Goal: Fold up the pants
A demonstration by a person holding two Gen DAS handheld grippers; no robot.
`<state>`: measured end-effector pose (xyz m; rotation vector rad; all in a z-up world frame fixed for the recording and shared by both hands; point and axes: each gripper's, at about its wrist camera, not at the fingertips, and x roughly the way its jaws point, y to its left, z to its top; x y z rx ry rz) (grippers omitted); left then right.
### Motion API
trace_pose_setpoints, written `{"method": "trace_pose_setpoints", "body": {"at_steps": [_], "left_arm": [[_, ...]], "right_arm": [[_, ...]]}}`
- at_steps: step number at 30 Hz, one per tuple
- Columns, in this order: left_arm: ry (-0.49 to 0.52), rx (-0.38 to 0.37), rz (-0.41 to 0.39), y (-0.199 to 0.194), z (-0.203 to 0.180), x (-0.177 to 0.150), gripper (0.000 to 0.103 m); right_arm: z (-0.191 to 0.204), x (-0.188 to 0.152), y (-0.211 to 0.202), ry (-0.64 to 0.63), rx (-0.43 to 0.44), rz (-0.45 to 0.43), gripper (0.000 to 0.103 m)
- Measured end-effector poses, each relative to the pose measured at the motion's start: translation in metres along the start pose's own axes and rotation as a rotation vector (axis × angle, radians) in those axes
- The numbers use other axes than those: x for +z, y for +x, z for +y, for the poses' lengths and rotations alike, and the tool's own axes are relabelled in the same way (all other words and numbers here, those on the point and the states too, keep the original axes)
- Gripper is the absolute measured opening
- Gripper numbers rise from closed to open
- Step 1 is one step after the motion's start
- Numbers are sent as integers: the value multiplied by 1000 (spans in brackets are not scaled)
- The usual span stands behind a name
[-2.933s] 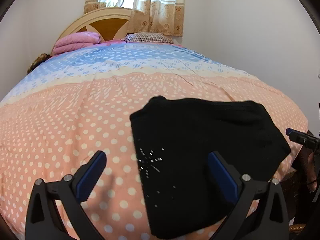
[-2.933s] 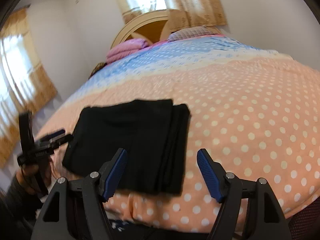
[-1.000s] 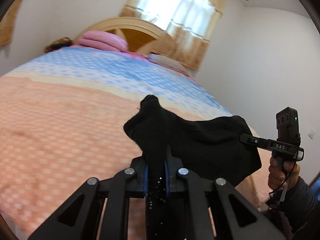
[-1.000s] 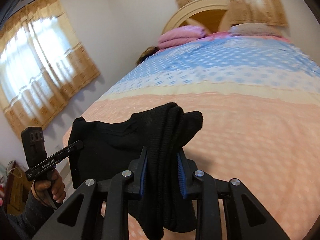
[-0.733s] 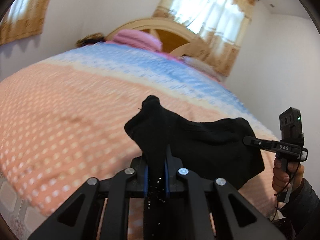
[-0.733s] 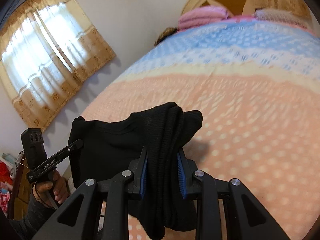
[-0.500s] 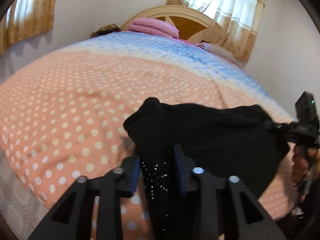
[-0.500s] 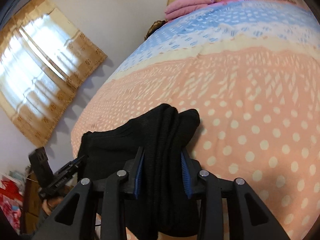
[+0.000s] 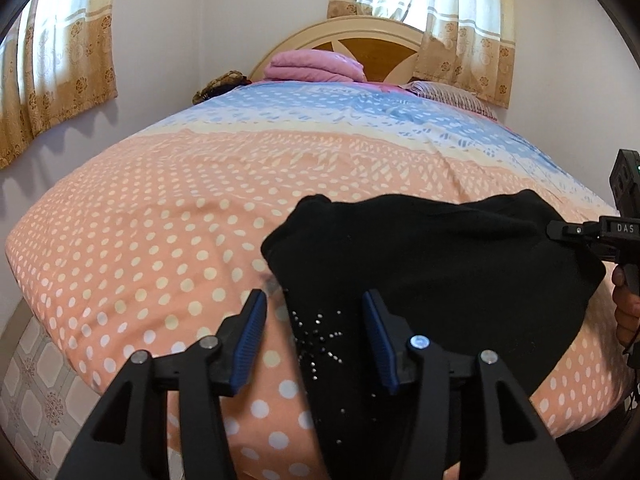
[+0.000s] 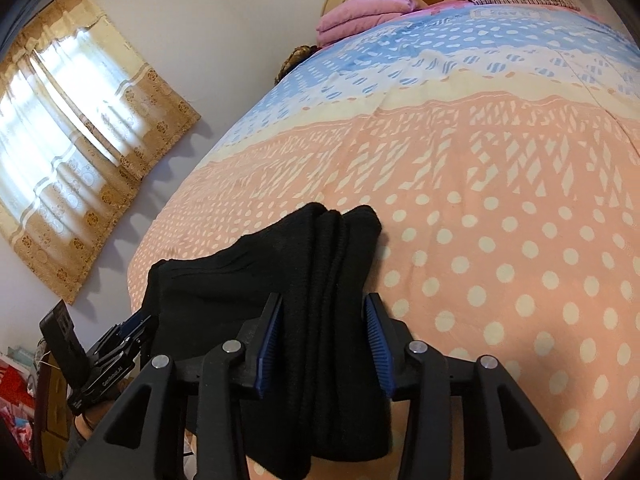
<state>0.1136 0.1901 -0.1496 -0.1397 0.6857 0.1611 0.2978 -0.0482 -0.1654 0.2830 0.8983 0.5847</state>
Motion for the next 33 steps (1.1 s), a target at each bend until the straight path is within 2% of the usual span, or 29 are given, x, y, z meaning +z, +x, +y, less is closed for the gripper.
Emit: {"method": "trace_pose_setpoints", "body": {"at_steps": [1, 5, 7, 9, 11, 15, 19, 27, 33], "left_arm": [[-3, -3, 1, 0, 0, -1, 53], [-16, -5, -1, -3, 2, -4, 67], [-18, -10, 2, -5, 2, -5, 67], [-7, -1, 1, -11, 1, -5, 73], [-10, 7, -12, -17, 0, -7, 82], [-11, 15, -14, -28, -5, -8, 83], [-1, 30, -60, -53, -13, -7, 96], [1, 10, -150, -100, -30, -2, 98], [8, -3, -187, -115, -44, 1, 98]], "right_arm": [[2, -1, -1, -5, -13, -3, 46], [5, -2, -2, -30, -53, -7, 51], [7, -3, -6, -36, -86, -22, 59], [9, -7, -17, -38, -148, -68, 65], [11, -13, -27, -52, -194, -104, 66], [19, -26, -49, -88, -263, -157, 66], [32, -39, -74, -131, -301, -215, 66], [68, -83, -121, -248, -346, -295, 68], [86, -107, -145, -300, -348, -327, 69]]}}
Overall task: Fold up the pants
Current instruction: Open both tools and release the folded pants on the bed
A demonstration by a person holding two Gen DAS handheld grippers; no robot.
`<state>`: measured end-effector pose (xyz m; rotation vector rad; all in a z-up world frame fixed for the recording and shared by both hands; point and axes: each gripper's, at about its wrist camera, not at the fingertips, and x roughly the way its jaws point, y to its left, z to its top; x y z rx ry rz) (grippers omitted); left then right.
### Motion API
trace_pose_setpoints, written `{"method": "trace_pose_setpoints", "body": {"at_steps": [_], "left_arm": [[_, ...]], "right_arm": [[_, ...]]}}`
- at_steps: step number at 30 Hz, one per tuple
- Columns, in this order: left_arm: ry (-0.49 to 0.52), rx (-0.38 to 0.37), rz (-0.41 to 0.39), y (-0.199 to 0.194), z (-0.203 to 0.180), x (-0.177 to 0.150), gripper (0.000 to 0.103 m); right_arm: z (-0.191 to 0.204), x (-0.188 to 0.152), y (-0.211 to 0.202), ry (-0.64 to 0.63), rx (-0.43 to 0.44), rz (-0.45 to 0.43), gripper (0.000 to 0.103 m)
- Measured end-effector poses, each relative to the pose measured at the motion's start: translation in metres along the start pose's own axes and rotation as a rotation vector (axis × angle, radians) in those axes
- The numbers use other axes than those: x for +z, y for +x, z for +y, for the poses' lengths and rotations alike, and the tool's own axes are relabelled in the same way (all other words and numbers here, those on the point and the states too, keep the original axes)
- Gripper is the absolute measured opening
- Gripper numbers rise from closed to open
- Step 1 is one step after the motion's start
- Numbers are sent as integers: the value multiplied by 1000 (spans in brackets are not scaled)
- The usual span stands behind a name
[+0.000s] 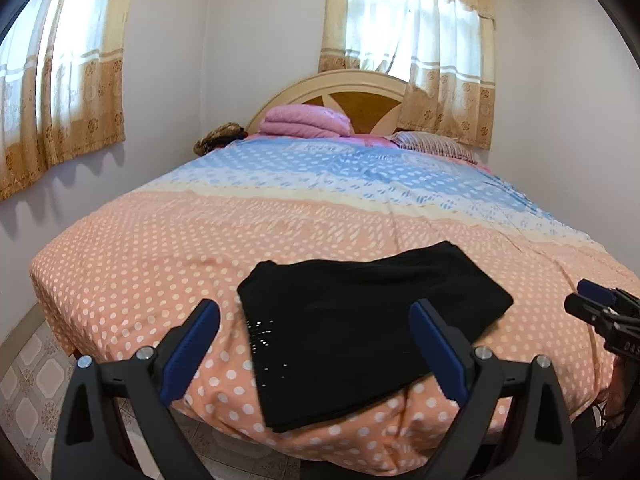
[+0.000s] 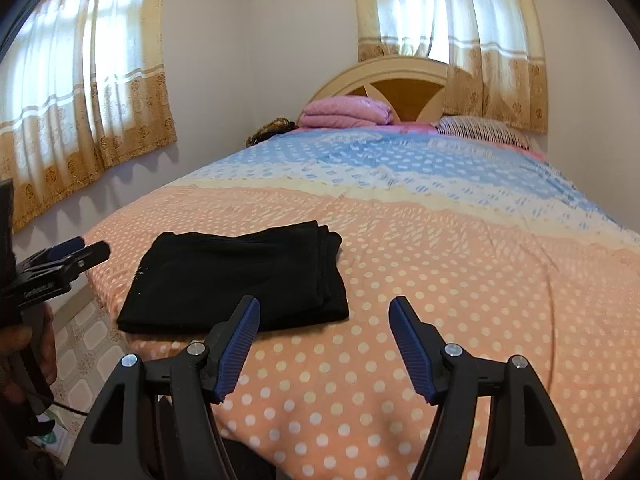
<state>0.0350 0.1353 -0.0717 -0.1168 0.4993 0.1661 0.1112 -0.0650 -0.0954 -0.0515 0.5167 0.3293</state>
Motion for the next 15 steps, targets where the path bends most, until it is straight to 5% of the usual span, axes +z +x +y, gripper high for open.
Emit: {"method": "trace_pose_setpoints", "body": {"at_steps": [15], "left_arm": [[22, -7, -45, -18, -16, 2, 101]], "right_arm": [[8, 4, -37, 16, 6, -104, 72]]}}
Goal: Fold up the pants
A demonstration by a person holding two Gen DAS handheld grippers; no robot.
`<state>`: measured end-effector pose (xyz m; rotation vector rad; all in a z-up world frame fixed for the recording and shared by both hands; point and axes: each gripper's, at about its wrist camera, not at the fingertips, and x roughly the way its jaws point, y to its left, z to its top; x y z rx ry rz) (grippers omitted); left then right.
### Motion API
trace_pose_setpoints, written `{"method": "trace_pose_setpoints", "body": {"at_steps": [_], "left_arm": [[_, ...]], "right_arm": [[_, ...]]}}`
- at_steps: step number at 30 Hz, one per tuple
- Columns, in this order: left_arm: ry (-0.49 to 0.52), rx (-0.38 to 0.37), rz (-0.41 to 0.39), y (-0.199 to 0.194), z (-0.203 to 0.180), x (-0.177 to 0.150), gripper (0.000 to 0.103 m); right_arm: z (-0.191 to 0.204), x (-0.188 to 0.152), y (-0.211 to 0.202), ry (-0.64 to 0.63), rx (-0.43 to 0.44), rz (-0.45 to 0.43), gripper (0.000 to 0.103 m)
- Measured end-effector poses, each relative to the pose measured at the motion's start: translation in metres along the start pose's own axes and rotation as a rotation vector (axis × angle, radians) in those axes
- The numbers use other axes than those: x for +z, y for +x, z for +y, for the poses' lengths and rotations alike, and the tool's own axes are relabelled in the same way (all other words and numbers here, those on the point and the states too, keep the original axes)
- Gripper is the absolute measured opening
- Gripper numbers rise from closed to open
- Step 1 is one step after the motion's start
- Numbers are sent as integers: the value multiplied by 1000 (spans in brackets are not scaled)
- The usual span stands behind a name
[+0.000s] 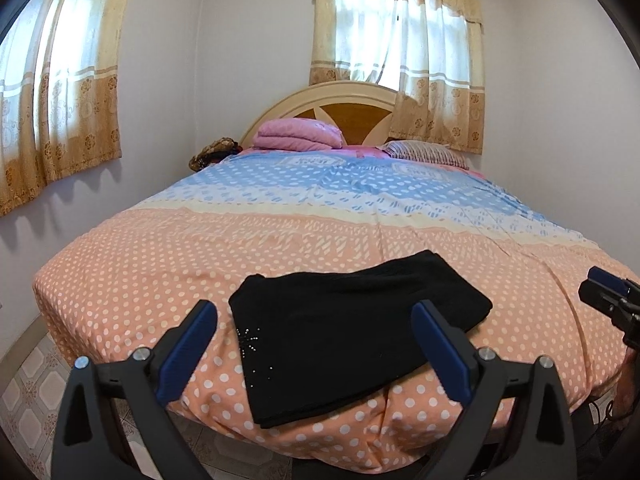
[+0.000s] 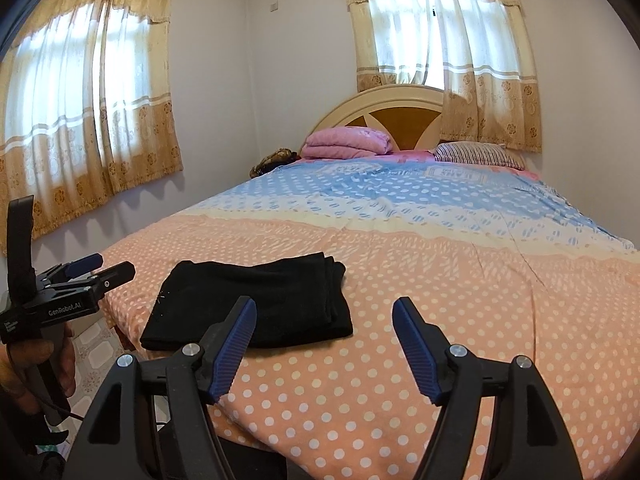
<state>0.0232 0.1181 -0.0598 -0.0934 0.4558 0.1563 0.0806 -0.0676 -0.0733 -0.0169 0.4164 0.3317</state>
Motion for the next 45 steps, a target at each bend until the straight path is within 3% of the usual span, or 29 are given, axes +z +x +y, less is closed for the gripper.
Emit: {"method": "trace_pose_setpoints", "body": {"at_steps": [35, 45], "left_arm": [[28, -11, -13, -5, -11, 3, 103], [10, 12, -50, -10, -8, 8, 103]], "right_arm": [[3, -5, -2, 3, 4, 10, 73], [7, -3, -9, -13, -10, -34, 73]]}}
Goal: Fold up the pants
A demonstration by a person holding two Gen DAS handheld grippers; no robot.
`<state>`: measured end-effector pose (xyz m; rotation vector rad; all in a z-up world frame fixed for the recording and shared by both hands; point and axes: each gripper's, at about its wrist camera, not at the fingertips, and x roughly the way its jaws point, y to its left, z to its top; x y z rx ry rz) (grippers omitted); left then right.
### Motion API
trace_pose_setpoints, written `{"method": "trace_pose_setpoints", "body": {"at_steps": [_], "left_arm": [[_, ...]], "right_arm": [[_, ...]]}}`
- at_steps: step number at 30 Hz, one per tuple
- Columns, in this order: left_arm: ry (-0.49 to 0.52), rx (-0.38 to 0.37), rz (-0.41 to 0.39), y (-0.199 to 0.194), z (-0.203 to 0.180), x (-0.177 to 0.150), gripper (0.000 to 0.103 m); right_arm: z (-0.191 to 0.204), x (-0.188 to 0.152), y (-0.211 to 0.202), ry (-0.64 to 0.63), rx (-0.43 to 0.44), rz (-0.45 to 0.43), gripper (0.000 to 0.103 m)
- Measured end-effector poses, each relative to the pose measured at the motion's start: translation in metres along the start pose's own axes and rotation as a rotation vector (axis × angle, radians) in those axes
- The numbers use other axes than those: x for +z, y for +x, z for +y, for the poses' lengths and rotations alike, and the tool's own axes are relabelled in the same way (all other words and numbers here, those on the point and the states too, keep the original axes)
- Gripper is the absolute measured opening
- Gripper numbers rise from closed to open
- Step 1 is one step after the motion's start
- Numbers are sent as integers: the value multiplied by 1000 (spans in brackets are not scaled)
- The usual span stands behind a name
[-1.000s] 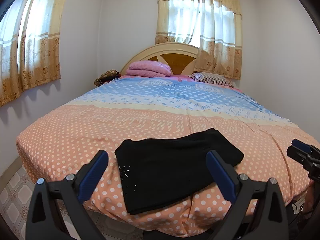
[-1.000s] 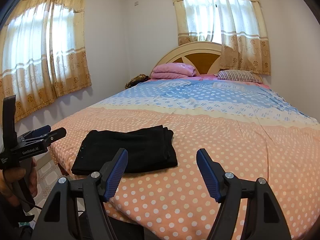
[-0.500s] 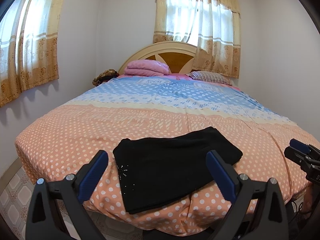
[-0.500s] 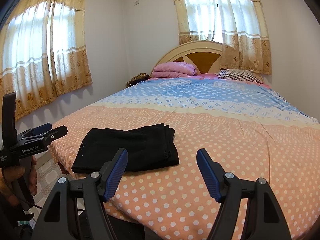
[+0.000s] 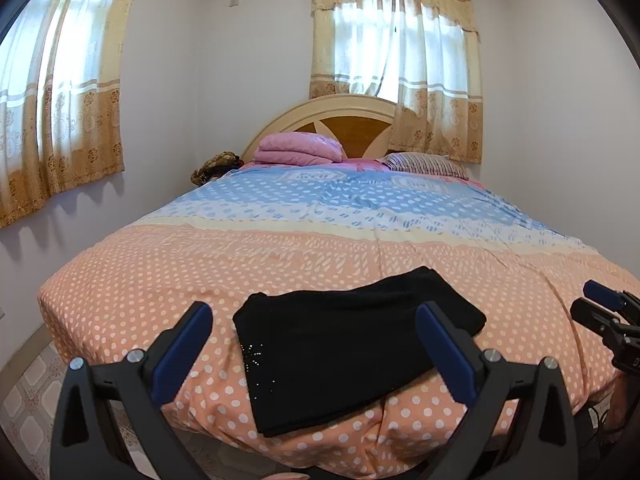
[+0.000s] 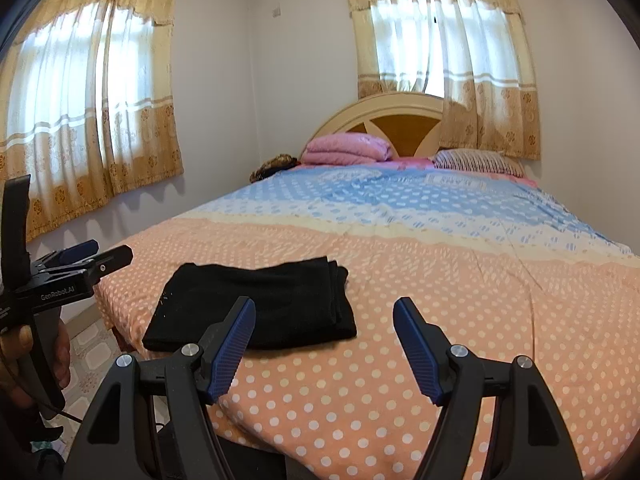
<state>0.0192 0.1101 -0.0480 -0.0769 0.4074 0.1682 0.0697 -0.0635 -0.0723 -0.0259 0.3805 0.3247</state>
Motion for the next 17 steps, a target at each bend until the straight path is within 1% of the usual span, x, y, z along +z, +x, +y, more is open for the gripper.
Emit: {"method": "trace_pose_setpoints", "body": {"at_steps": [3, 10, 17], "left_arm": [[-2, 9, 0, 0, 1, 0, 103], [-21, 16, 27, 5, 7, -2, 103], [-10, 17, 25, 7, 8, -4, 103]], "right_arm": [[0, 1, -3, -2, -1, -18, 73], [3, 0, 0, -11, 1, -7, 73], [7, -2, 2, -17, 1, -3, 73]]}}
